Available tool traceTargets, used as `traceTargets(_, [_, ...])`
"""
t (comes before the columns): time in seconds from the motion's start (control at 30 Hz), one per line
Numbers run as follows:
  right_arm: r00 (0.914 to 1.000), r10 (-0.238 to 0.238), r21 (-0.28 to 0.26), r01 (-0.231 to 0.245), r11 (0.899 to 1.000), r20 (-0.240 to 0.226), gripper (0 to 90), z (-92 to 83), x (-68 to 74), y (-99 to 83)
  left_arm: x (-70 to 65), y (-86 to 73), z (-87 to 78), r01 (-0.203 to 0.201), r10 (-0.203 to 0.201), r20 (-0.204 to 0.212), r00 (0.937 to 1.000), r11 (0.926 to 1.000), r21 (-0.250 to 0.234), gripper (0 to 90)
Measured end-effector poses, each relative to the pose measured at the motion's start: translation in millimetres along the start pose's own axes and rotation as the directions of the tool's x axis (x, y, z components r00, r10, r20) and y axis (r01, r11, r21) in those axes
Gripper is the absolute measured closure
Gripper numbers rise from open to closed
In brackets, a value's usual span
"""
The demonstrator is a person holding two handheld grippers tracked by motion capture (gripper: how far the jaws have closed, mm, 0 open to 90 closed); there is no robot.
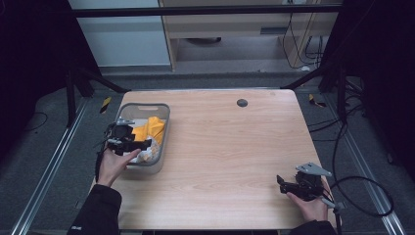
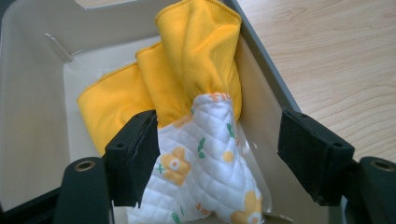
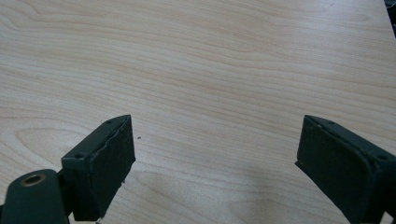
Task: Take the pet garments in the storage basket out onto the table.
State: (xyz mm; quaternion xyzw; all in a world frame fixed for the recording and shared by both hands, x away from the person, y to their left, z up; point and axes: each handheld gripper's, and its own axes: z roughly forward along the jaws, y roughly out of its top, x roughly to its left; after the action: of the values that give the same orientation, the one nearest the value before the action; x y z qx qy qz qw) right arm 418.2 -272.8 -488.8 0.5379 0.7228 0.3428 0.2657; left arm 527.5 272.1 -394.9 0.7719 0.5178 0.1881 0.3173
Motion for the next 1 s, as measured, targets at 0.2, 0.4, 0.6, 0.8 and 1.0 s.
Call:
traceTargets(0.2, [1.0,-0.003,0.004,0.003,1.0,0.0,11.7,0.6,-0.3,-0.2,0.3,1.0,8.2,-0.015,0.016,-0.009,0.9998,0.9988,0.046,33.3])
traceTargets(0.4, [1.0,-0.002,0.004,0.002,1.0,0.001,12.0,0.7,-0.3,0.0,0.1,0.4,13.9,-0.019,0.02,-0.015,0.9997,0.9972,0.072,36.5])
traceTargets(0.6, [1.0,0.001,0.003,-0.001,1.0,0.004,12.3,0.2,0.0,0.5,-0.5,0.4,20.5,-0.024,0.025,-0.011,0.9996,0.9946,0.1,42.6])
traceTargets(0.8, [1.0,0.001,0.01,-0.001,1.0,0.001,12.4,0.8,0.7,0.5,-0.5,-1.0,29.9,-0.027,0.029,-0.011,0.9995,0.9892,0.144,45.8])
traceTargets(1.0, [0.9999,-0.013,0.015,0.013,1.0,0.001,12.4,2.0,0.4,0.1,1.4,-2.7,35.7,-0.016,0.014,0.012,0.9998,0.985,0.172,53.0])
